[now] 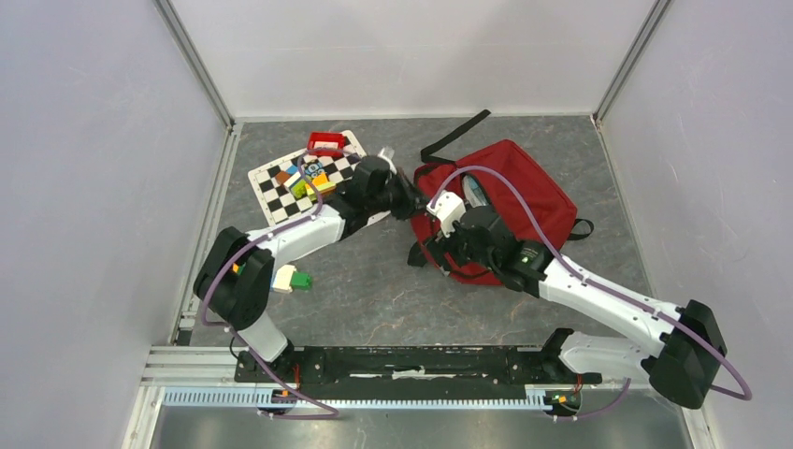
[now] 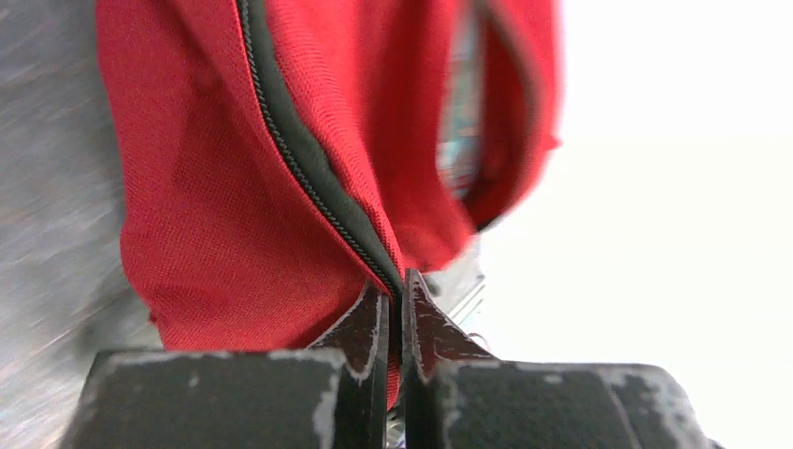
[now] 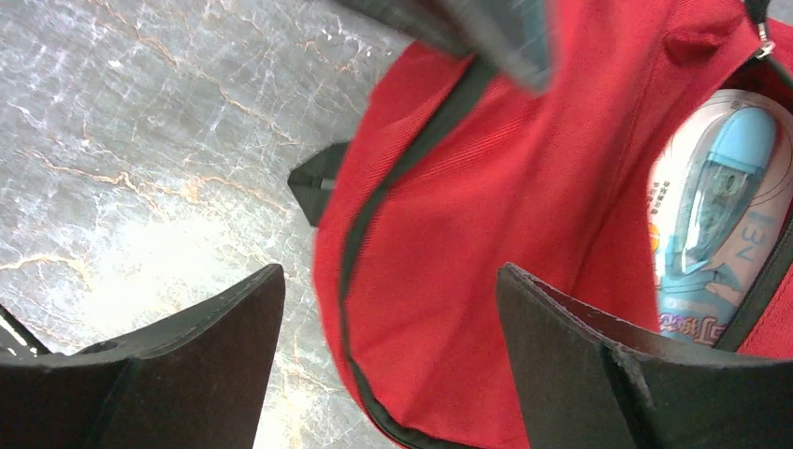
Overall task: Pack the student bag
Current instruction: Adjust the student bag at the center of the board.
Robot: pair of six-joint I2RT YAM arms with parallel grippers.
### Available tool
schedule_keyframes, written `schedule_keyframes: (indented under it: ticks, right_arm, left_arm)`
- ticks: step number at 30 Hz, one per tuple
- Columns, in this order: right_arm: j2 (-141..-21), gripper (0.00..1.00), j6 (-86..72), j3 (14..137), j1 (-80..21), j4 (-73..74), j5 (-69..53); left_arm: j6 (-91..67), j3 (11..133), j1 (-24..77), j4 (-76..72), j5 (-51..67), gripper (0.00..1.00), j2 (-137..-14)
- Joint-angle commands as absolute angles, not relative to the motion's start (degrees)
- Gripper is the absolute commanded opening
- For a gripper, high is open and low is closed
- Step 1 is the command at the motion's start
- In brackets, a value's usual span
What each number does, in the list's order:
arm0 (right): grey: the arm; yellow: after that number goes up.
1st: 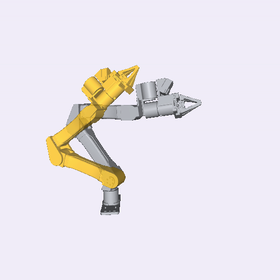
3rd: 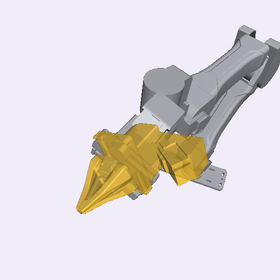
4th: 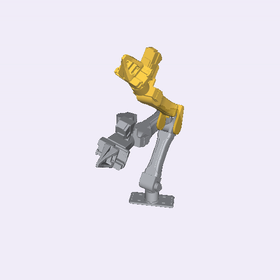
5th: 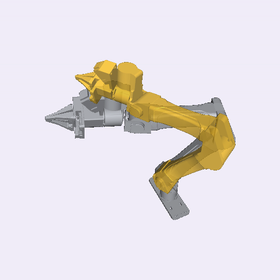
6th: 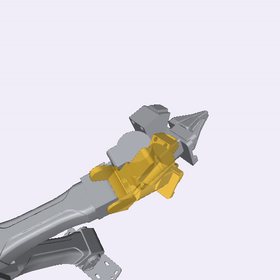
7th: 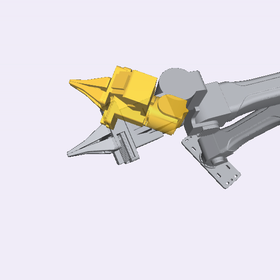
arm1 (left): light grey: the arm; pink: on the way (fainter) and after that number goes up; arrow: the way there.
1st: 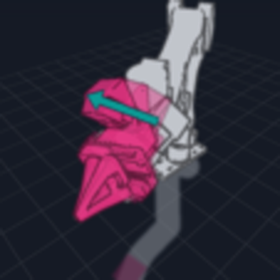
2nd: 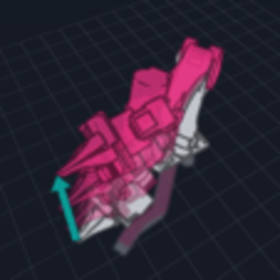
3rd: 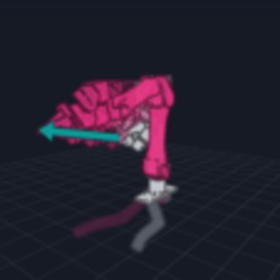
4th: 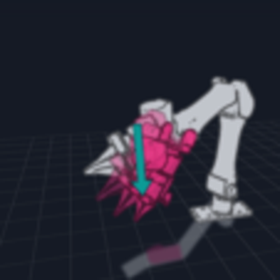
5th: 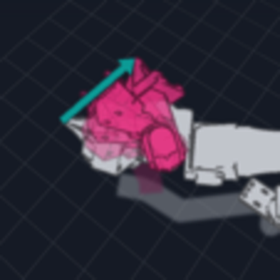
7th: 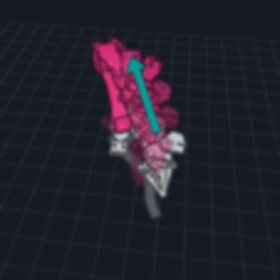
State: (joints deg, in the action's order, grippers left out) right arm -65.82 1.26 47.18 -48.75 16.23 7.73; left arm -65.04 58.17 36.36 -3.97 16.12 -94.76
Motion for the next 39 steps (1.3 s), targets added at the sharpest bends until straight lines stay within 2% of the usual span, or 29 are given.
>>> schedule_keyframes:
  ticks: [1, 7, 12, 14, 17, 19, 25, 30, 34, 39]
  right_arm:
    - [-61.26, 0.88, -1.72, 46.49, -49.07, 10.19, 7.43]
    - [-62.87, 0.9, -2.11, 48.34, -49.13, 9.38, 17.43]
    - [-66.8, 0.85, -0.78, 51.05, -49.09, 9.4, 39.66]
    - [-67.77, 0.65, 1.71, 52.45, -48.68, 8.52, 44.51]
    - [-69.27, 0.23, 3.49, 54.44, -46.84, 8.01, 48.72]
    - [-69.52, 0.0, 4.56, 56.06, -44.63, 8.56, 49.4]
    - [-67.4, 0.0, 17.3, 65.71, -40.68, 8.49, 55.62]
    - [-66.69, 0.0, 26.16, 71.19, -38.09, 6.68, 54.87]
    - [-66.58, 0.0, 26.73, 73.64, -38.0, 6.9, 51.16]
    - [-68.05, 0.0, 18.41, 76.55, -38.16, 13.32, 41.9]
  left_arm:
    - [-63.74, 69.85, 37.37, -8.55, 19.35, 0.02, -90.93]
    - [-68.5, 78.63, 40.47, -10.06, 21.01, 0.02, -94.81]
    - [-70.34, 81.76, 41.92, -11.78, 19.24, 0.02, -95.85]
    - [-69.84, 82.55, 41.92, -11.56, 18.11, 0.02, -96.12]
    - [-69.54, 85.65, 41.92, -11.51, 18.22, 0.02, -97.97]
    - [-69.35, 90.63, 41.92, -11.6, 19.77, 0.02, -100.49]
    - [-67.99, 113.93, 41.99, -11.9, 27.43, 0.02, -113.36]
    - [-67.51, 130.64, 41.92, -12.99, 31.6, 0.02, -121.78]
    - [-64.41, 131.32, 41.62, -12.78, 31.98, 0.02, -121.55]
    - [-59.21, 117.35, 39.56, -11.97, 27.25, 0.02, -113.03]
